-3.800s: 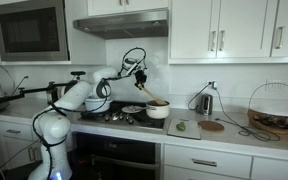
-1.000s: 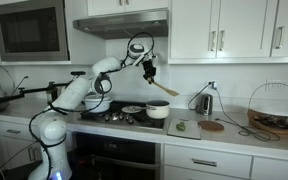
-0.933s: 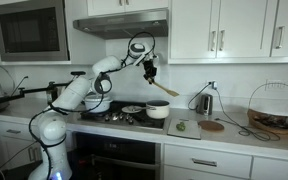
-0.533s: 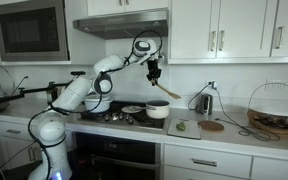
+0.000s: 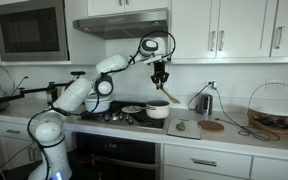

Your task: Remove the wooden spatula from the chopping board and use it to stir the contents in the pot on the right side of the stove, return the wooden spatula to the chopping board

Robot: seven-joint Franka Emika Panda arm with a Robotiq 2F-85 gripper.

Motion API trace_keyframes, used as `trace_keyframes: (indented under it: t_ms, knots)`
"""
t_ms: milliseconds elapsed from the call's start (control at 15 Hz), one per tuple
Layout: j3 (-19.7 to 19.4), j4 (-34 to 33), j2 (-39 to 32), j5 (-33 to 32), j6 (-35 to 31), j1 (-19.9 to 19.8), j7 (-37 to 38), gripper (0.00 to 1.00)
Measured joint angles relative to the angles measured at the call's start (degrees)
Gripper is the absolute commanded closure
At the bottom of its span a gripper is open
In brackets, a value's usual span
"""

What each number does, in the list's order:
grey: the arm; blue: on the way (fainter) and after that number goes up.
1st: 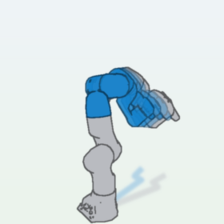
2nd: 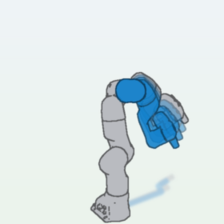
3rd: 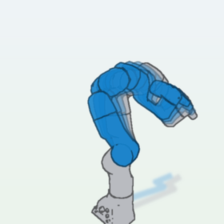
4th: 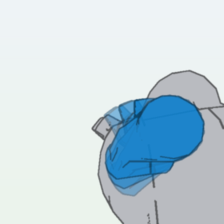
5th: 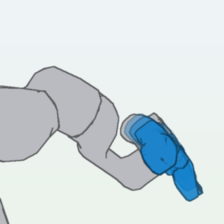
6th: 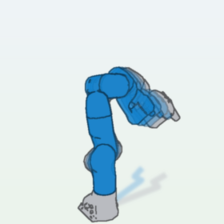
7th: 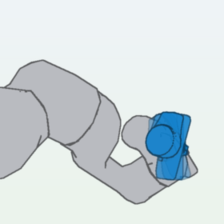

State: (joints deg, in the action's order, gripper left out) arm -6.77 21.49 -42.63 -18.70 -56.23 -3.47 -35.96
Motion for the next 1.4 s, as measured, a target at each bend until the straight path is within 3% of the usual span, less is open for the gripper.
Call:
trace_keyframes:
  t_ms: [600, 1400]
  knots:
    - [1.2, 2.1, -1.8, 1.1, -1.8, -5.0, -14.6, 0.93]
    - [1.7, 2.4, -5.1, 1.4, -1.6, -6.6, -18.8, 0.93]
